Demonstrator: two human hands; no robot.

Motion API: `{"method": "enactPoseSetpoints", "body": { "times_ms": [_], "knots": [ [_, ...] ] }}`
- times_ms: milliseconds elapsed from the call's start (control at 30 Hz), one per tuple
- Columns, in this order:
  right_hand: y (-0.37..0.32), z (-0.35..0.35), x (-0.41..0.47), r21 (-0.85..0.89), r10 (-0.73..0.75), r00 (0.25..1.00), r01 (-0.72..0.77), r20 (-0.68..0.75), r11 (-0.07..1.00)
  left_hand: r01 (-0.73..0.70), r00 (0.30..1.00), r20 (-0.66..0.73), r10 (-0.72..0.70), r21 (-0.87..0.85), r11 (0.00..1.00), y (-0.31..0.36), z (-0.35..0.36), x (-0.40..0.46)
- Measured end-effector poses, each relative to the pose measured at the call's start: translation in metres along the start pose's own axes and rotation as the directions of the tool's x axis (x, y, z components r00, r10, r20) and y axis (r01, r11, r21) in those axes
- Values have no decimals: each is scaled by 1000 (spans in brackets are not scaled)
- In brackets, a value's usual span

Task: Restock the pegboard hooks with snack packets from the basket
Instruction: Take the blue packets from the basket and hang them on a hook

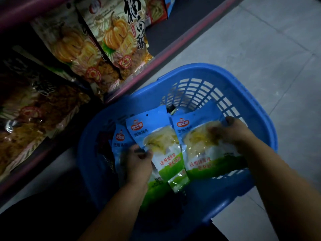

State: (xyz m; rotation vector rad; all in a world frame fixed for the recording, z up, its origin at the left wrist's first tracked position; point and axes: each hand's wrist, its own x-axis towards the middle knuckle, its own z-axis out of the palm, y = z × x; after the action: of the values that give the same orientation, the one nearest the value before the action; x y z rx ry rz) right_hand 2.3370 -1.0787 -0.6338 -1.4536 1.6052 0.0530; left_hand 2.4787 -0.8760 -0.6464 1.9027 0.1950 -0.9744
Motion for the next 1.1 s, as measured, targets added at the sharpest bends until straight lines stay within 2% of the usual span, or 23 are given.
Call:
{"method": "enactPoseSetpoints", "body": {
  "times_ms": [67,167,233,333,400,467,567,633,700,767,867,967,1100],
  "knots": [
    [4,0,-4,72,30,996,-35,81,997,-13,1000,12,13,-35,999,4,-9,-2],
    [2,-4,-11,233,8,978,-58,208,971,197,972,177,-154,-260,945,17,-19,-2],
    [0,-8,-15,303,-28,961,-59,275,951,233,966,188,-178,-329,915,20,-21,3],
    [-11,-7,-20,281,-55,950,-35,308,959,224,970,162,-182,-291,930,21,-12,2],
    [-17,0,-22,230,-54,955,-15,291,973,299,946,203,-253,-244,923,20,-5,0],
    [-21,9,-19,118,-61,960,29,272,993,396,912,244,-330,-311,864,22,-6,4],
    [-21,20,-12,73,-91,949,72,302,995,391,914,299,-274,-468,792,23,-11,22],
    [-19,22,-6,89,-114,937,89,330,992,396,905,322,-280,-393,830,27,-11,29],
    [-16,19,-4,74,-113,941,94,318,993,427,887,299,-351,-246,870,27,-7,30],
    [-17,13,-5,75,-99,943,79,317,994,397,906,231,-356,-166,903,24,-5,29],
    [-27,3,-21,110,-97,940,64,327,992,258,965,86,-247,-159,953,23,-8,10],
    [-47,-10,-64,243,-140,960,80,241,967,150,989,27,-147,-157,976,41,-28,-32],
    [-96,-43,-155,433,-180,967,85,183,898,123,990,-48,-136,-208,970,98,-77,-107]
  ]
}}
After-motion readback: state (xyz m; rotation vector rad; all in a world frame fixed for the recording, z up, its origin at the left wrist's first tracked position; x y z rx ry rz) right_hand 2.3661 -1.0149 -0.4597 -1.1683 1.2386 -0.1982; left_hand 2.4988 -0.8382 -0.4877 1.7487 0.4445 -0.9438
